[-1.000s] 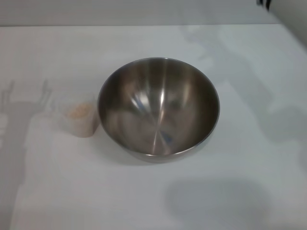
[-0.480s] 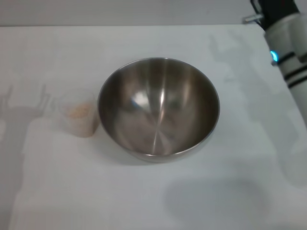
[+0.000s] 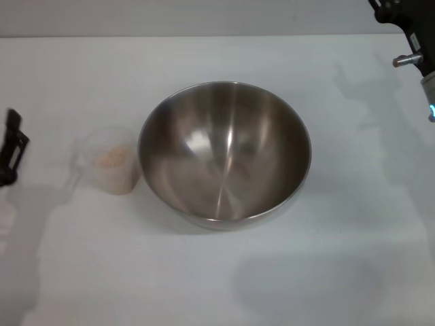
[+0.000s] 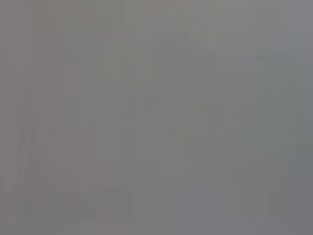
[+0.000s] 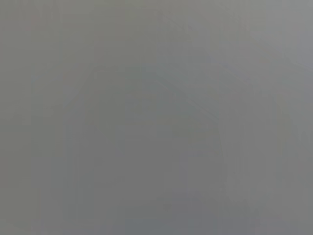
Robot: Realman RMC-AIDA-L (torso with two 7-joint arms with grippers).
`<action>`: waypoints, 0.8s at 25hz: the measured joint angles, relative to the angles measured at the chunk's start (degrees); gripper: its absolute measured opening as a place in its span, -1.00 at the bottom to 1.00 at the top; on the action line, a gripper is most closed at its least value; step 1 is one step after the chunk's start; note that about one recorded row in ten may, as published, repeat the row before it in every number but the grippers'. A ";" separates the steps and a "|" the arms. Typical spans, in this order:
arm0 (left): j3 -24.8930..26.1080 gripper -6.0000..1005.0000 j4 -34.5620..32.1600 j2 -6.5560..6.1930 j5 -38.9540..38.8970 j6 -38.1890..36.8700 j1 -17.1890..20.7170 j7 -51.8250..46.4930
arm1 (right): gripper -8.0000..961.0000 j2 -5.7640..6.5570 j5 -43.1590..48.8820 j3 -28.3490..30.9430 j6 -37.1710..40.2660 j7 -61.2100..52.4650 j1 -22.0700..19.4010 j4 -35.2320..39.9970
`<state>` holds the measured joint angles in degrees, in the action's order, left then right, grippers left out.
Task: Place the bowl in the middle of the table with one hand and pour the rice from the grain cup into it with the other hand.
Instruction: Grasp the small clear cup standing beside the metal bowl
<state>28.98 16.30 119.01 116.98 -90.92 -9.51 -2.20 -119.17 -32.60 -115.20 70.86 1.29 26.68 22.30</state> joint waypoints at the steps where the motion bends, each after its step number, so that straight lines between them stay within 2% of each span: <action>1: 0.00 0.71 0.00 0.00 0.00 0.00 0.00 0.00 | 0.72 0.00 -0.01 0.54 -0.12 0.02 0.06 -0.27; 3: -4.68 0.71 0.88 0.04 -0.15 2.29 1.84 3.60 | 0.72 0.00 -0.01 0.95 -0.13 0.02 0.11 -0.56; 4: -5.19 0.71 1.25 0.05 -0.17 3.05 2.09 4.00 | 0.72 0.00 0.00 1.28 -0.05 0.02 0.13 -0.88; 9: -6.82 0.71 2.31 0.08 -0.18 7.11 2.54 5.07 | 0.72 -0.11 -0.02 3.36 1.24 -0.26 -1.28 -1.41; 13: -8.64 0.71 3.34 0.08 -0.26 10.62 2.79 8.83 | 0.72 -0.38 0.35 3.15 6.26 -0.35 -2.65 -3.69; 20: -8.42 0.71 4.07 0.08 -1.08 14.47 2.38 9.79 | 0.72 -0.43 0.55 2.96 8.79 -3.58 -2.92 -6.38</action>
<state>20.56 20.36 119.09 115.91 -76.45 -7.12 7.59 -119.60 -32.05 -112.24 79.65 -2.29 23.76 15.92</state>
